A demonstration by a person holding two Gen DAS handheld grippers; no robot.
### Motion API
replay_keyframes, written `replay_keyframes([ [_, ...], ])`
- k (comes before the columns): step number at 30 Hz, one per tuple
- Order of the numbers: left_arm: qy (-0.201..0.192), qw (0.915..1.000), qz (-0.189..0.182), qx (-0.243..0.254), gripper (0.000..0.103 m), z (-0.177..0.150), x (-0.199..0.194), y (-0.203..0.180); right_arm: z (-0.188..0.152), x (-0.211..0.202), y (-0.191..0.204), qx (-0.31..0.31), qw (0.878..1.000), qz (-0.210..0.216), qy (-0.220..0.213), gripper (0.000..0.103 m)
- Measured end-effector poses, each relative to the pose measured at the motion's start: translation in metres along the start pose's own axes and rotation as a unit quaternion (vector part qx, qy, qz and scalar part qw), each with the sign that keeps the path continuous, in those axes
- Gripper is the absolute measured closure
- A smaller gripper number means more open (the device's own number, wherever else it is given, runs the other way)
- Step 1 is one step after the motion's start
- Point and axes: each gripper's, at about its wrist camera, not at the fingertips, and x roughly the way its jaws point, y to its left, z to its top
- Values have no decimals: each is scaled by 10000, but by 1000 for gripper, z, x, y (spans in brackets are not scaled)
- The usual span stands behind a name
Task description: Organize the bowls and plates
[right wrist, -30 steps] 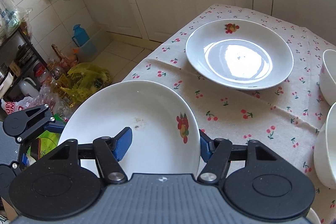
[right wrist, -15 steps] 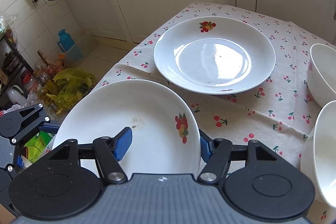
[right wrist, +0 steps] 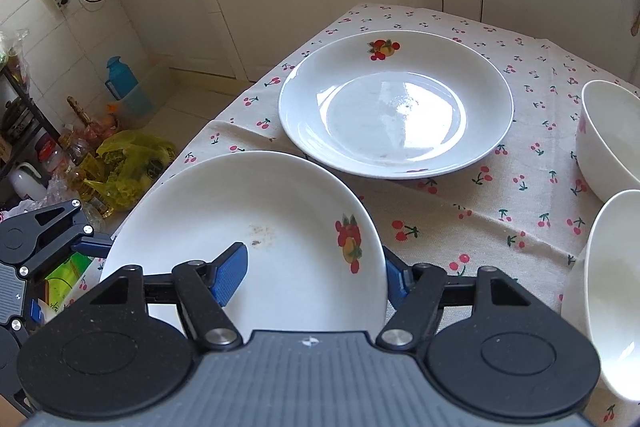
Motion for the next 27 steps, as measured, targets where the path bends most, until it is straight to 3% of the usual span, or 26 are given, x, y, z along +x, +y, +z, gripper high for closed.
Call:
replay_keyframes([
  [4,-59,9999,133,23,4,-1,-6,-3,-1,-5,5,-102,9999,-26,-50,15],
  [10,-185,9987,447,-153,3,-5,-28,-11,-13,-44,18,-454,9976,-290,-441,0],
  [16,-202,9948,878,-471,2,-4,-44,-33,-46,-90,37,-852,9888,-838,-895,0],
  [21,-593,9875,1204,-831,2,-1,-60,-59,-79,-119,48,-1032,9840,-924,-1122,0],
  [27,-963,9795,1317,-1181,2,9,-69,-87,-120,-141,57,-1096,9792,-1165,-1249,0],
])
